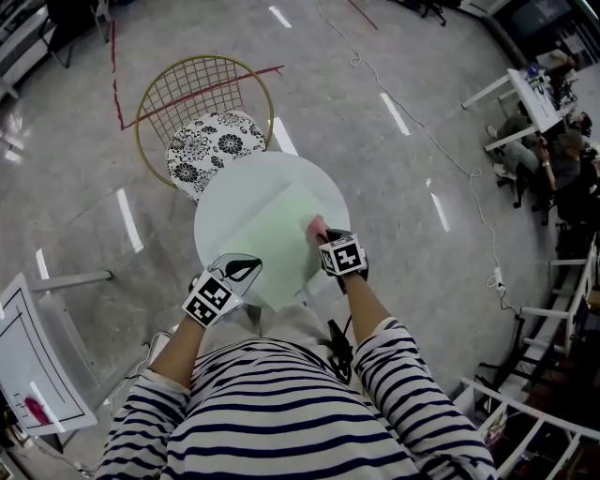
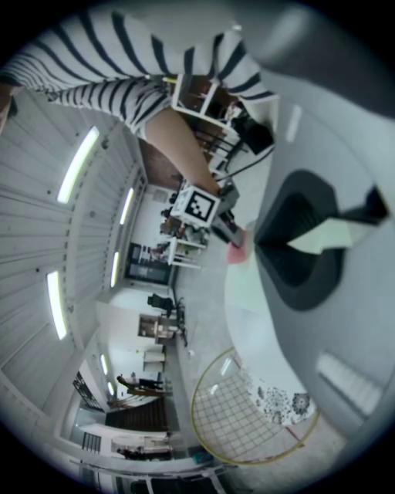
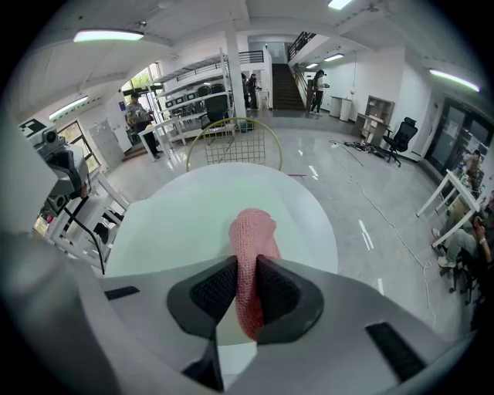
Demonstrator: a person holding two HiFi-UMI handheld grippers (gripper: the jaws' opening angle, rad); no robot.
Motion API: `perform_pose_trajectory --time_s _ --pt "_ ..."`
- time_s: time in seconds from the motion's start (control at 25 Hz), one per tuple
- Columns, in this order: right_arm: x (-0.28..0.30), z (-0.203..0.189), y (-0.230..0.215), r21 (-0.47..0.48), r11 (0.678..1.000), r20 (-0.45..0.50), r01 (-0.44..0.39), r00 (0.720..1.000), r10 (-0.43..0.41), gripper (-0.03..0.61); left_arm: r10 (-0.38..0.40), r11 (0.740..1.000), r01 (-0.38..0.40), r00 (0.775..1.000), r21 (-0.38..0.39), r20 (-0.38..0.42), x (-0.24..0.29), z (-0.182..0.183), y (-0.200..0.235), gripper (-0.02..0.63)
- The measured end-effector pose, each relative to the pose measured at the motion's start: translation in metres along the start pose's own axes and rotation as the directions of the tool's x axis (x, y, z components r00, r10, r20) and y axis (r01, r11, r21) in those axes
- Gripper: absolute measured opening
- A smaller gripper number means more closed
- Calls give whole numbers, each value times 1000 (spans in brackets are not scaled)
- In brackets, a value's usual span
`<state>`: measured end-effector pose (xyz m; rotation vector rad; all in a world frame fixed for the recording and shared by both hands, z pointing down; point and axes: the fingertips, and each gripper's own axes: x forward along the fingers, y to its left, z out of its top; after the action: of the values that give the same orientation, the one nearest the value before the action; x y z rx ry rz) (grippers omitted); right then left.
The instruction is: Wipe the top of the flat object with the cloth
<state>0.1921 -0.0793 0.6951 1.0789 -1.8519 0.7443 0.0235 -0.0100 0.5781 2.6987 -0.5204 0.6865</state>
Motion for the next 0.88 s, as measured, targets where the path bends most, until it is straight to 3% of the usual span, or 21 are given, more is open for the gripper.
perform_pose_trajectory --time_s 0.88 --pt "-7 -16 70 -33 999 3 -44 999 44 48 -20 999 20 1000 34 16 -25 -7 -9 6"
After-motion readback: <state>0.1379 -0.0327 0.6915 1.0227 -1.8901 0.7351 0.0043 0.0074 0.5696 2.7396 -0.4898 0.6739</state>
